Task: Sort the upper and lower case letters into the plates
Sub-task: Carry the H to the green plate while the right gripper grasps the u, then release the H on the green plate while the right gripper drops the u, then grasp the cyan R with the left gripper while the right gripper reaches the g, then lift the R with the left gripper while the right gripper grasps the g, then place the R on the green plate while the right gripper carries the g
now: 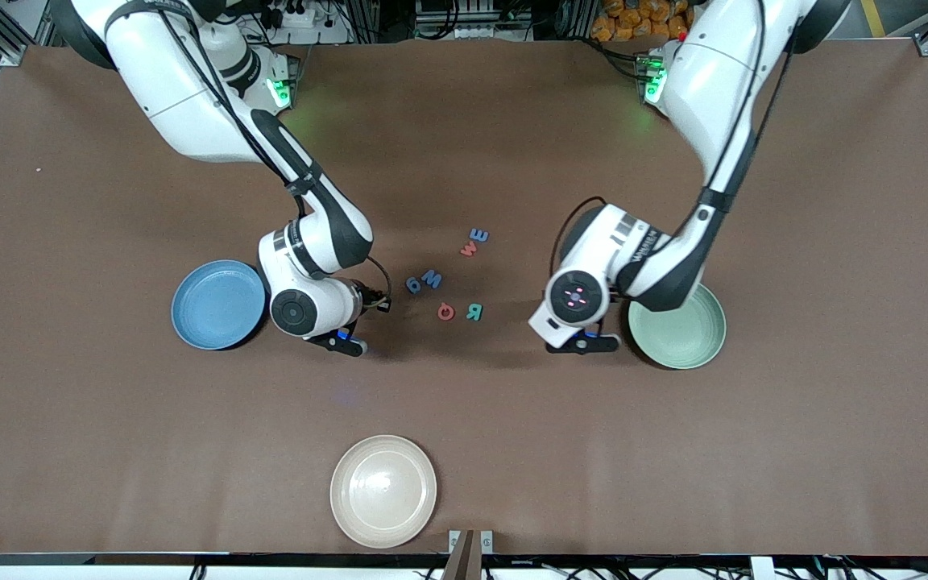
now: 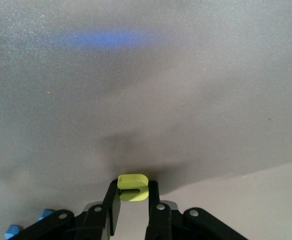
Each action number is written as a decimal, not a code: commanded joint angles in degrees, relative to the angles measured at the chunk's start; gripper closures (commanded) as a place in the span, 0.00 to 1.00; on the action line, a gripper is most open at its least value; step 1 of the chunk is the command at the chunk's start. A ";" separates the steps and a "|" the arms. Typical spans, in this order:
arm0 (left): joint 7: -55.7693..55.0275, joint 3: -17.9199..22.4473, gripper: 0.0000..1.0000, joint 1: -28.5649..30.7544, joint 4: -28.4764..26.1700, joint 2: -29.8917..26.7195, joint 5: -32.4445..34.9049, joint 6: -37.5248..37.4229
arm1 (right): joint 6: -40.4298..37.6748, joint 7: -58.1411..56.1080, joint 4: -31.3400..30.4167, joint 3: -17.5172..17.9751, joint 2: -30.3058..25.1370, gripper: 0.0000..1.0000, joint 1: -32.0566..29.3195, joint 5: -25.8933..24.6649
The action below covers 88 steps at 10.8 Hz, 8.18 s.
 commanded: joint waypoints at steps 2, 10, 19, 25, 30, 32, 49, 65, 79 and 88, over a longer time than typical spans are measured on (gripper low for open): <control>5.18 -0.86 1.00 8.03 -6.39 -5.14 1.63 1.24 | -2.36 -1.19 0.43 0.05 -0.81 1.00 -2.21 0.20; 6.24 -1.21 0.00 14.21 -15.01 -6.54 0.50 15.58 | -29.27 -31.36 10.72 -17.67 -2.22 1.00 -5.03 -0.41; -21.51 -13.43 0.00 5.26 -6.50 -3.22 0.31 22.41 | -22.33 -43.46 4.92 -22.63 -5.63 0.00 -5.29 -0.07; -7.57 -9.67 0.00 -5.28 -0.78 4.25 8.55 38.51 | -23.03 -40.30 4.74 -20.09 -16.88 0.04 -2.21 0.20; -5.63 -1.47 0.00 -14.45 1.52 7.95 12.44 38.61 | -19.71 -41.44 0.54 -9.64 -23.91 0.03 -0.98 -0.33; -6.41 -1.47 0.06 -14.27 1.34 8.57 12.35 38.61 | -15.41 -41.79 -3.85 -6.12 -25.16 0.03 -0.81 -1.46; -12.83 -2.27 0.58 -14.97 -0.50 6.28 5.14 29.73 | 13.25 -31.42 -18.81 9.71 -20.25 0.11 0.95 -18.41; -7.91 -2.00 0.84 -14.36 -1.47 6.99 6.20 29.64 | 26.80 -24.13 -18.37 9.98 -9.34 0.42 2.09 -32.93; 24.41 -5.16 0.84 19.98 -23.59 -13.92 6.02 19.43 | 29.53 -18.68 -17.67 9.98 -6.79 1.00 2.09 -37.68; 20.67 -7.71 0.00 20.02 -21.43 -13.58 -4.69 20.59 | 12.07 -35.75 -17.58 8.67 -18.81 1.00 -6.95 -22.17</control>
